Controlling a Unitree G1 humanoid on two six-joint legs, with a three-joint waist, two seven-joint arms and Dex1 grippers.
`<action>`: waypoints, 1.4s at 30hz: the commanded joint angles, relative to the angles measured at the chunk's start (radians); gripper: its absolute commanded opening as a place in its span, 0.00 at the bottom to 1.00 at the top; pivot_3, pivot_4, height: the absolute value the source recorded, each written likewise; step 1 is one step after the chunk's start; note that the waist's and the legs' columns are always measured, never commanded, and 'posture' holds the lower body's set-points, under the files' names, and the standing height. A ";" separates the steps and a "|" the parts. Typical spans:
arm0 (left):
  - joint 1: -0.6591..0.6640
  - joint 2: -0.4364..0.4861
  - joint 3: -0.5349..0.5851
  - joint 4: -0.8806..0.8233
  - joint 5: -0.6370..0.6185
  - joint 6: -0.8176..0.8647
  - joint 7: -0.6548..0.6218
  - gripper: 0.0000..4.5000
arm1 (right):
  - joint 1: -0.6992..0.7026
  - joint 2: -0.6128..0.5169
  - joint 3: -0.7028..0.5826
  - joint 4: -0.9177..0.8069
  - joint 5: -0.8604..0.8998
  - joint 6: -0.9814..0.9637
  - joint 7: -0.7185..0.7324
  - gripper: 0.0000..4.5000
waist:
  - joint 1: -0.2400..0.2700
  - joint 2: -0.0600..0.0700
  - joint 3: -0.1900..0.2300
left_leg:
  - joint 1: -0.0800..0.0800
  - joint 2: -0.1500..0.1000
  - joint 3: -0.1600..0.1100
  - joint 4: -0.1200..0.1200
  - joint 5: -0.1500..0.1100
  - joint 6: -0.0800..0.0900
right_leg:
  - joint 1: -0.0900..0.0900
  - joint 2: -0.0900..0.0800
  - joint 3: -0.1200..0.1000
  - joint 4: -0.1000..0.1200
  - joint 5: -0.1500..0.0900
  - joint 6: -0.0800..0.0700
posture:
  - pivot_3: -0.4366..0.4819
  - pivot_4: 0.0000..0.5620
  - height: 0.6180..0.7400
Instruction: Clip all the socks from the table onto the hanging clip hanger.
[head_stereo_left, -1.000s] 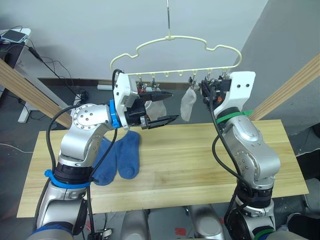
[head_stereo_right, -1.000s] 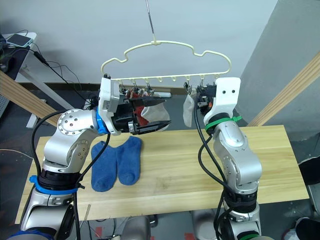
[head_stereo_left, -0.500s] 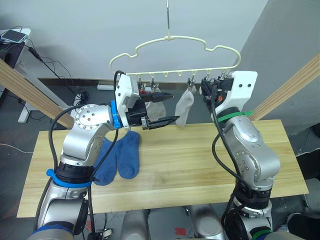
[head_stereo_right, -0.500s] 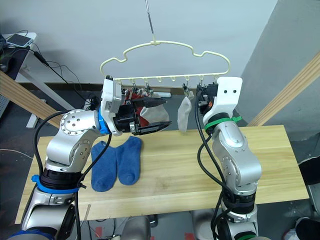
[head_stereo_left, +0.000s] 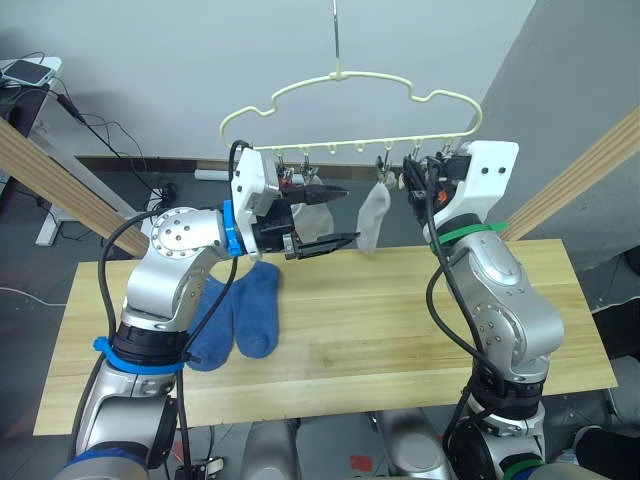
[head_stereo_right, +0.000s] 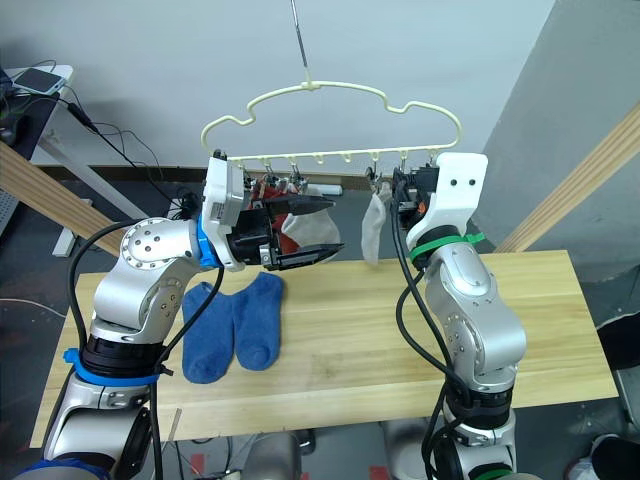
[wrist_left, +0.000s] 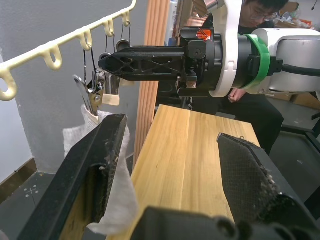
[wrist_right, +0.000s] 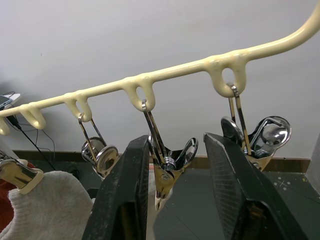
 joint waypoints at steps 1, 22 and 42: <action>-0.014 -0.007 -0.001 -0.013 0.002 -0.024 -0.003 0.73 | 0.000 0.010 -0.005 -0.054 0.018 -0.008 -0.006 0.39 | 0.000 0.000 0.000 | 0.000 0.000 0.000 0.000 0.000 0.000 | 0.000 0.000 0.000 0.000 0.000 0.000 | 0.14 0.57 0.93; 0.000 -0.005 -0.005 -0.012 0.007 -0.030 -0.005 0.73 | -0.003 -0.015 0.004 -0.049 0.030 -0.019 0.022 0.02 | -0.001 0.000 0.000 | 0.000 0.000 0.000 0.000 0.000 0.000 | 0.000 0.000 0.000 0.000 0.000 0.000 | 0.14 0.57 0.93; 0.434 -0.065 0.181 -0.063 0.194 0.031 0.475 0.97 | -0.022 -0.077 -0.007 -0.012 0.042 -0.045 0.060 0.00 | -0.016 0.000 0.000 | 0.000 0.005 -0.001 0.000 0.000 0.000 | 0.000 -0.001 0.000 0.001 0.000 0.000 | 0.16 0.60 0.93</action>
